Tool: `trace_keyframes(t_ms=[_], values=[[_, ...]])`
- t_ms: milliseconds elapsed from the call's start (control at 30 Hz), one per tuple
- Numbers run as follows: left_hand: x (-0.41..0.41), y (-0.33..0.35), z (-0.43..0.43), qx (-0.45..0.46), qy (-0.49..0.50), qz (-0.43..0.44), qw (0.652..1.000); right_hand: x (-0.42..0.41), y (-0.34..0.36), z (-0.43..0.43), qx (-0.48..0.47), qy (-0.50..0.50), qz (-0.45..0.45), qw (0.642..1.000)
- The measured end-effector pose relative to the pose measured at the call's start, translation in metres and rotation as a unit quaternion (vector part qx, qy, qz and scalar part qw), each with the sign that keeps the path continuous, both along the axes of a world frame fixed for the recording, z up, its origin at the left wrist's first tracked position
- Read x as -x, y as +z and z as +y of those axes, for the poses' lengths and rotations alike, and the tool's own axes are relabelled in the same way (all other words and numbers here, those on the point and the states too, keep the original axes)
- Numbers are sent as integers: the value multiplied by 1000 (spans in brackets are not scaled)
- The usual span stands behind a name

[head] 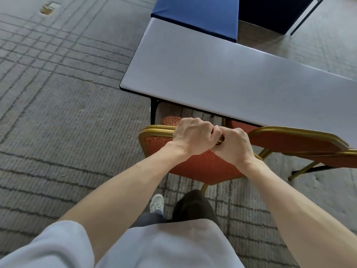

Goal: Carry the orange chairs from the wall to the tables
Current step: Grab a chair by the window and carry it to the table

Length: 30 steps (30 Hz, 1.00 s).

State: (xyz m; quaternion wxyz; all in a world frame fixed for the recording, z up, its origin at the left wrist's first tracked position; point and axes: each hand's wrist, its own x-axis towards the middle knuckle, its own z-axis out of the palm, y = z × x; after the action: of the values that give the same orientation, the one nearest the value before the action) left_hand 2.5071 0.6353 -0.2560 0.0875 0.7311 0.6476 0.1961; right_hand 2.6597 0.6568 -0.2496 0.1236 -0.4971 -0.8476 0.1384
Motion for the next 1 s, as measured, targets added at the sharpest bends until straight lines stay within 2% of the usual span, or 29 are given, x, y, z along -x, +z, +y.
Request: trace_keyframes(t_ms=[233,367,467,700,1000], values=[[3,-2,1,-8,1,-34,999,2,3,7,-13,14,6,1000],[16,6,23,-34,-22,-3,999,13,7,18,-51,-2,13,999],[20,8,39,-32,-39,12,999,13,5,27,-43,-8,4,999],[4,18,76,-16,-10,-7,1000,4,13,68,-36,-16,16,999],[9,14,87,-23,-16,7,1000,11,5,75,-74,-47,18,996]])
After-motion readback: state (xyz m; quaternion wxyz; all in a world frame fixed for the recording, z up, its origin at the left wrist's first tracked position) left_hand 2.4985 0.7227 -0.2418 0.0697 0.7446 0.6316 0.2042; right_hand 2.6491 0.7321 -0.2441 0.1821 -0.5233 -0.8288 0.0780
